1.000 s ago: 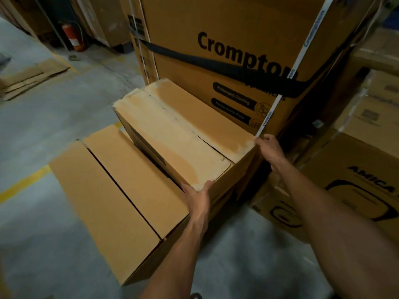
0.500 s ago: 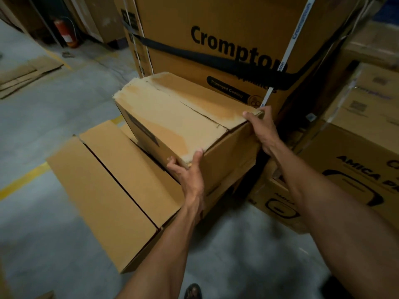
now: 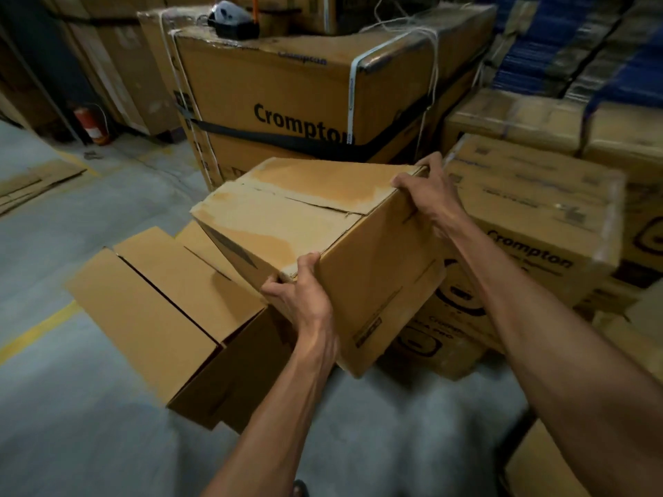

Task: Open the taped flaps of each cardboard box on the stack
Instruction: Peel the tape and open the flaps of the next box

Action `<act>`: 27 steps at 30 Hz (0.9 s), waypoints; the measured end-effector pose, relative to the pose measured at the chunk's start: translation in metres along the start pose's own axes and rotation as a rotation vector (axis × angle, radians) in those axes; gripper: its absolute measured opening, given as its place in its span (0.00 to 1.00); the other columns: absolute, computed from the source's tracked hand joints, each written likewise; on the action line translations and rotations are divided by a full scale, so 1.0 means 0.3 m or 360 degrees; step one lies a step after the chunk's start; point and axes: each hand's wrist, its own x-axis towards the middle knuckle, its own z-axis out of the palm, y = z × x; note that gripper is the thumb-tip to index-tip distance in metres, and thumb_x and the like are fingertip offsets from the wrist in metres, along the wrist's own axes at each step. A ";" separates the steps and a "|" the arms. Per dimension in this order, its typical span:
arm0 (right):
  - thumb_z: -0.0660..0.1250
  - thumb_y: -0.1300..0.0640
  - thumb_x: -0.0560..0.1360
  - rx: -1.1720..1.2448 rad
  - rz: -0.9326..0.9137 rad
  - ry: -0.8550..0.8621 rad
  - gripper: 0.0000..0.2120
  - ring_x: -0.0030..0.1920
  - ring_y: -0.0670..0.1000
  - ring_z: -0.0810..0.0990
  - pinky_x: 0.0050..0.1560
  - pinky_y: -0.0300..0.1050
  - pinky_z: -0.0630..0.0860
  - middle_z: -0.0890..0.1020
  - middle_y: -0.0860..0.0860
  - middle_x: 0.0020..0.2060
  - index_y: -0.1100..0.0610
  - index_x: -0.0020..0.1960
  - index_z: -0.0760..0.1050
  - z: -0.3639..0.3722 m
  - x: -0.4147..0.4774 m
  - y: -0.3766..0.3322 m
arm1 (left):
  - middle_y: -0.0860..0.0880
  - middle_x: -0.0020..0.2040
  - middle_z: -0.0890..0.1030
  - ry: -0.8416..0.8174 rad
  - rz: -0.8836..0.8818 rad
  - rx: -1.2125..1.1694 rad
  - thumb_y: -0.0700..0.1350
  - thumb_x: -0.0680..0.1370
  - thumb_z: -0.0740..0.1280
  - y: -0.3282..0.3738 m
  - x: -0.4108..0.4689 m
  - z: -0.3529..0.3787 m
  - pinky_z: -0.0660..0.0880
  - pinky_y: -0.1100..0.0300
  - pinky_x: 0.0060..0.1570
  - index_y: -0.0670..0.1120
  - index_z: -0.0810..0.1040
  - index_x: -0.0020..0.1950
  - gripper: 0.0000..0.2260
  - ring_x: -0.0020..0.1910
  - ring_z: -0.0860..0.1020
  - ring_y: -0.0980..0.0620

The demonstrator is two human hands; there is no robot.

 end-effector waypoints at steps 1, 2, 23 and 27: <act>0.70 0.49 0.76 -0.0007 0.0001 0.0015 0.21 0.46 0.50 0.74 0.38 0.47 0.72 0.74 0.52 0.55 0.51 0.64 0.66 -0.070 -0.038 0.002 | 0.46 0.55 0.71 -0.0032 -0.0014 0.0003 0.53 0.80 0.68 -0.009 -0.073 0.014 0.73 0.54 0.40 0.50 0.53 0.72 0.30 0.48 0.74 0.49; 0.70 0.49 0.76 -0.0006 0.0005 0.0035 0.20 0.46 0.49 0.74 0.39 0.48 0.73 0.74 0.52 0.55 0.51 0.64 0.67 -0.138 -0.075 0.006 | 0.46 0.56 0.71 -0.0065 -0.0024 0.0011 0.53 0.80 0.67 -0.020 -0.143 0.026 0.71 0.55 0.39 0.50 0.52 0.75 0.31 0.47 0.74 0.51; 0.74 0.51 0.73 0.0214 0.0082 0.0734 0.17 0.49 0.48 0.70 0.50 0.58 0.72 0.73 0.45 0.51 0.52 0.57 0.71 -0.914 -0.650 0.031 | 0.55 0.76 0.62 -0.1014 0.0066 0.0272 0.59 0.80 0.65 0.001 -0.801 0.041 0.72 0.40 0.63 0.66 0.41 0.80 0.38 0.64 0.74 0.50; 0.74 0.51 0.74 0.0308 0.0162 0.0881 0.15 0.50 0.46 0.71 0.51 0.66 0.73 0.73 0.45 0.54 0.53 0.53 0.71 -0.856 -0.719 0.025 | 0.57 0.81 0.55 -0.1208 0.0197 0.0449 0.69 0.64 0.67 0.100 -0.714 0.008 0.66 0.34 0.69 0.70 0.43 0.78 0.48 0.77 0.63 0.45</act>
